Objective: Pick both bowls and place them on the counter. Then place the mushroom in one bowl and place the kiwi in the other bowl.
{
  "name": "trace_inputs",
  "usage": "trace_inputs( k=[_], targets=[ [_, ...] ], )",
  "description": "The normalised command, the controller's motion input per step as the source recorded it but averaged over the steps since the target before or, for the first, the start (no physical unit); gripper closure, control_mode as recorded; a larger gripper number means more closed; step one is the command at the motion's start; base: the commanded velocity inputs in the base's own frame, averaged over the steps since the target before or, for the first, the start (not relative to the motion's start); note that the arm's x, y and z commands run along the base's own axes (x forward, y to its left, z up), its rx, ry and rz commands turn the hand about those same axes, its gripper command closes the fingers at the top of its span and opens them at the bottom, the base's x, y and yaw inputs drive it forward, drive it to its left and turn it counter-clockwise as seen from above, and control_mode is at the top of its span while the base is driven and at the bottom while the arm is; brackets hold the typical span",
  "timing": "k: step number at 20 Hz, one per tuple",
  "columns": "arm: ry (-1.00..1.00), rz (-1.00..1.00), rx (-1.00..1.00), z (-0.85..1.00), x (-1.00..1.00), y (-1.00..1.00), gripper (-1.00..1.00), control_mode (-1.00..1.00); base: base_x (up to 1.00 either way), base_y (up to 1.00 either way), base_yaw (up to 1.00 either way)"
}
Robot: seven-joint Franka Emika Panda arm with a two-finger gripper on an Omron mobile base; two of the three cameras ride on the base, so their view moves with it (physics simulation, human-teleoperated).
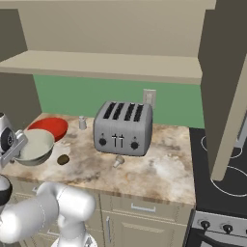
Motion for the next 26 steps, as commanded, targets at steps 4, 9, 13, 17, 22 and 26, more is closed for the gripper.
trace_inputs(
  k=[4,9,13,17,22,26],
  targets=[
    [0.03,0.00,0.04,0.00,-0.08,0.31,1.00,-1.00,0.00,0.00,0.00],
    [0.03,0.00,0.04,0.00,-0.11,0.34,1.00,-1.00,0.00,0.00,0.00],
    [0.04,0.00,0.05,0.00,-0.15,0.33,1.00,-1.00,0.00,0.00,0.00],
    [0.04,0.00,0.05,0.00,-0.20,0.31,1.00,-1.00,0.00,0.00,0.00],
    [0.02,0.00,0.03,0.01,-0.18,0.32,1.00,-1.00,0.00,0.00,0.00],
    [0.02,0.00,0.01,0.00,-0.10,0.31,1.00,-1.00,0.00,0.00,0.00]
  ],
)
